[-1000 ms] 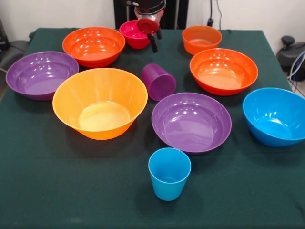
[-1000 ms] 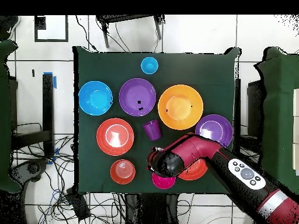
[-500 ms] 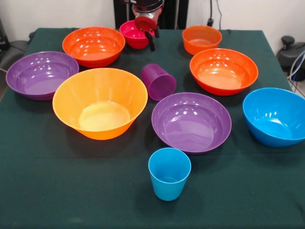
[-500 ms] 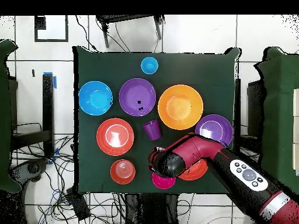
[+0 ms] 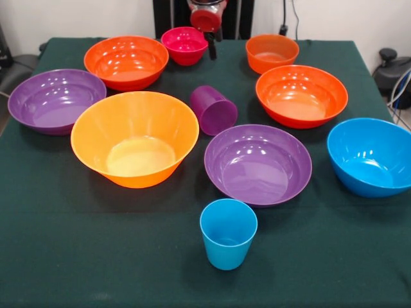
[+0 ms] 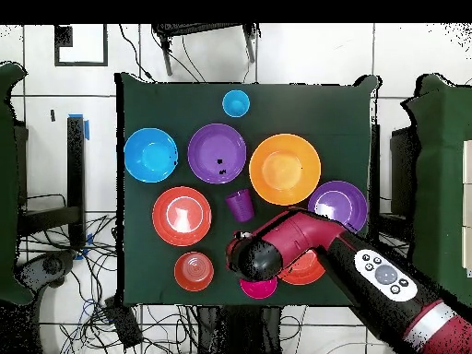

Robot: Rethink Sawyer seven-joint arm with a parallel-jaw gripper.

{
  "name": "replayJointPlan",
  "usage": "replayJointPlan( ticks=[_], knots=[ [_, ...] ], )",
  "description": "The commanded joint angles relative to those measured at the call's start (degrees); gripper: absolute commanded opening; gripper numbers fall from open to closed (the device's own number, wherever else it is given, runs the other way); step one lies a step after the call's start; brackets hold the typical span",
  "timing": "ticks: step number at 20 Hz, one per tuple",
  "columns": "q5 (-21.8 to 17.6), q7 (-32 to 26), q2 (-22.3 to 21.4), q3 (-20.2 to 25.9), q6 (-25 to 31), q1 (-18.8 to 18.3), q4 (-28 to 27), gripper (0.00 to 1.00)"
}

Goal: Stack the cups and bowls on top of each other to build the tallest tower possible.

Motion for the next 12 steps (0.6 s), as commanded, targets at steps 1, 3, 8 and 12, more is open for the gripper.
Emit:
replayJointPlan(
  ticks=[1, 3, 8, 12],
  knots=[
    [-0.7, -8.3, 1.1, -0.9, 4.7, 4.0, 0.0, 1.0],
    [-0.8, -7.6, 0.5, -0.8, 4.3, 4.7, 0.3, 1.0],
    [-2.3, -7.4, 2.5, -1.6, 3.4, 7.3, -1.4, 1.0],
    [-1.9, -5.9, 2.4, -1.5, 3.0, 9.3, -1.0, 1.0]
  ],
)
